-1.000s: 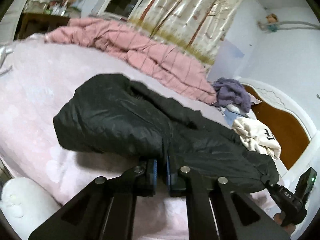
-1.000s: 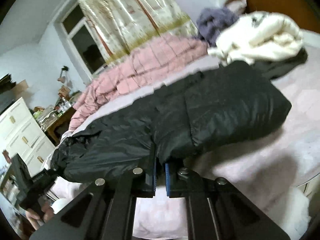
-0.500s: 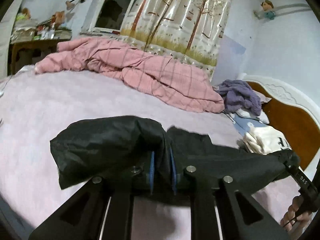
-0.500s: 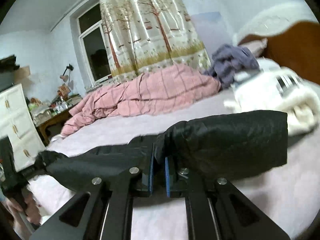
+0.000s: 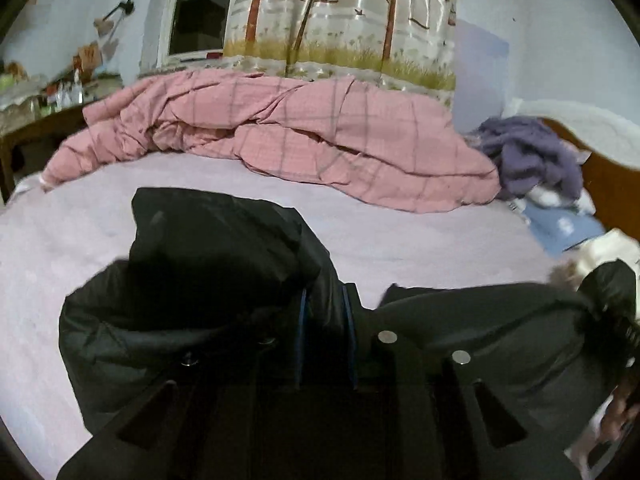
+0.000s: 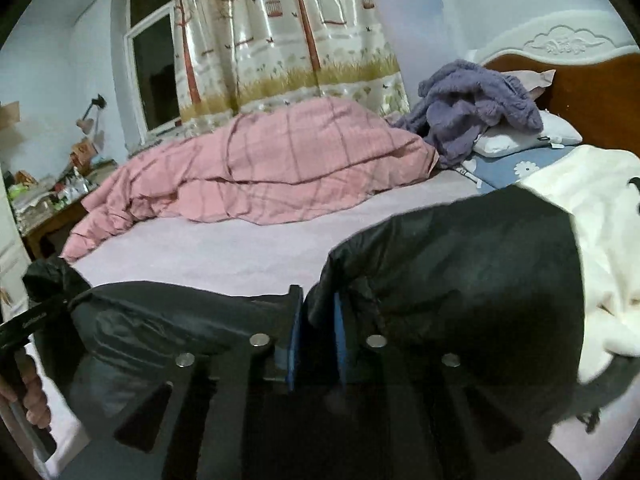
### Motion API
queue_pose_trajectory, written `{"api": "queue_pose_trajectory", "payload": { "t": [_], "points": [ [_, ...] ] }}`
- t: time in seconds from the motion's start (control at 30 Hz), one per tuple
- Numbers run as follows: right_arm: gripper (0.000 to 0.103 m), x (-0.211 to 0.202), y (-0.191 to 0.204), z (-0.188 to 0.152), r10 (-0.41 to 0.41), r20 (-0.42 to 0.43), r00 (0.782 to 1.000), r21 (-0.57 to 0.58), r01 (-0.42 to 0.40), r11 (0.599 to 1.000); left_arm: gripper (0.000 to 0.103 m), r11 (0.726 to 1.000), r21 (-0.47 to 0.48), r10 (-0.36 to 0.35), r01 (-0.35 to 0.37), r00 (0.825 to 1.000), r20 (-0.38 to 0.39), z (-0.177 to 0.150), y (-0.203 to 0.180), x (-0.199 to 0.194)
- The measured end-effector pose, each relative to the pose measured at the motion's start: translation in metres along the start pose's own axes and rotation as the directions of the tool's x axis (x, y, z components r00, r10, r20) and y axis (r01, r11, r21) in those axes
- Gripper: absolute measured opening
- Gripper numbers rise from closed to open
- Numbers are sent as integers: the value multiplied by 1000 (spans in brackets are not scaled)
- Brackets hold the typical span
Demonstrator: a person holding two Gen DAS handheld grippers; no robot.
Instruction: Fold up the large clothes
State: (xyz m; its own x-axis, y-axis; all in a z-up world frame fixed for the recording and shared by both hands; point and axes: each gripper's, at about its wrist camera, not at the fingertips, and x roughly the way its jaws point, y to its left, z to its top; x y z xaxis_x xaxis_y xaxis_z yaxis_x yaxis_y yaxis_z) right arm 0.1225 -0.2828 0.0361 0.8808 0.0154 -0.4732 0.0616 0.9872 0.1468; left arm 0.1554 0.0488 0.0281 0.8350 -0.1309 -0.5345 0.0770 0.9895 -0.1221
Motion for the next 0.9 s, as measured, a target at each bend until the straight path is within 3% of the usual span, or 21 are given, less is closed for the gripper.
{"api": "queue_pose_trajectory", "payload": {
  "t": [0.1,0.2,0.23,0.27,0.3,0.37,0.43,0.53,0.67,0.77,0.9],
  "points": [
    [32,19,-3,-1,-9,-17,1000,8,9,1000,20,1000,20,19,-19,1000,-11,-11,4,18],
    [54,23,-7,-6,-16,-9,1000,14,17,1000,21,997,68,35,-34,999,-15,-18,1,26],
    [67,21,-8,-8,-31,6,1000,12,31,999,23,996,80,33,-33,999,0,-18,0,22],
    [75,16,-10,-8,-41,27,999,13,40,999,30,996,80,28,-30,999,22,-17,0,15],
    [78,9,-12,-8,-44,53,998,20,43,999,50,997,73,20,-24,998,53,-16,2,5],
    [85,-9,-19,-7,-15,107,994,52,9,999,73,999,53,1,-9,990,139,-9,7,-20],
    [85,-28,-25,-4,35,154,987,91,-50,995,73,999,52,-26,15,977,211,-1,12,-47],
    [90,-44,-24,2,93,167,982,99,-111,989,73,996,76,-54,37,970,238,12,15,-69],
    [91,-38,-4,5,186,52,981,-34,-185,982,73,992,95,-93,79,983,161,19,23,-61],
    [91,-20,11,-2,133,-28,991,-149,-136,979,72,995,64,-77,72,995,65,12,35,-29],
    [91,17,11,-19,28,-107,994,-198,-49,979,58,1000,1,5,-5,999,-44,-2,60,15]
  ]
}}
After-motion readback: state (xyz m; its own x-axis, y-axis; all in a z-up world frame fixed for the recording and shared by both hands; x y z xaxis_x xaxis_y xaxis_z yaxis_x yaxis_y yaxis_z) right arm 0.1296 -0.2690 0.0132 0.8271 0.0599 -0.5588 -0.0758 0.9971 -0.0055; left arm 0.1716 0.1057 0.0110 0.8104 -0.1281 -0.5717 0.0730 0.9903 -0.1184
